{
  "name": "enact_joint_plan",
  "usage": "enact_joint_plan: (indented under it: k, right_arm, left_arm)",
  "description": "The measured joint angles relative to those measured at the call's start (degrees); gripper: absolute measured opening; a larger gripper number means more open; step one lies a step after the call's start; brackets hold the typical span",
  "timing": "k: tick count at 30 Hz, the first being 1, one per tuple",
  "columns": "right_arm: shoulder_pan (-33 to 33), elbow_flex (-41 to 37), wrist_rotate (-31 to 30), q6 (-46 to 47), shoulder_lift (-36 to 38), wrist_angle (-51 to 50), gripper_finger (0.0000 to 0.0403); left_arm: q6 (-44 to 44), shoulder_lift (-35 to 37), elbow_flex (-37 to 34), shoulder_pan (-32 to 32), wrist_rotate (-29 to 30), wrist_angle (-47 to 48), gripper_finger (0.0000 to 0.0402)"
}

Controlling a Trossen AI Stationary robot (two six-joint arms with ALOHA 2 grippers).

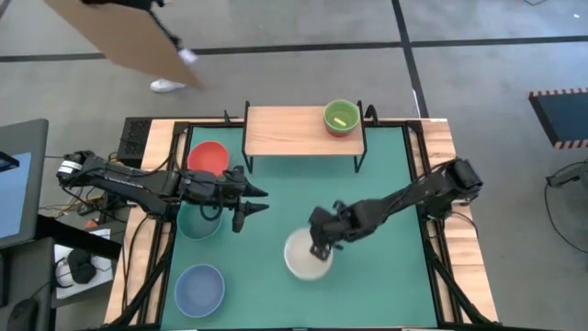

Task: Place and stack bowls onto a shelf
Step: Put the large white bowl on the shelf

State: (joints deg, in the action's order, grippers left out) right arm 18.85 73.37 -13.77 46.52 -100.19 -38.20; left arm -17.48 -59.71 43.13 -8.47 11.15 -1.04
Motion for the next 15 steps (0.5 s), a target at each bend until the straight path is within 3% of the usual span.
enact_joint_plan:
  k: [5, 15]
  right_arm:
    - [-3.4, 3.6, -8.8, -1.5, 3.0, -5.4, 0.0029]
    - [-8.4, 11.6, -14.4, -8.6, 3.2, -10.4, 0.003]
  left_arm:
    - [-1.3, -3.7, 0.8, 0.9, -5.3, -2.9, 0.0167]
    - [-0.8, -15.0, 16.3, 3.9, 0.1, 13.5, 0.0205]
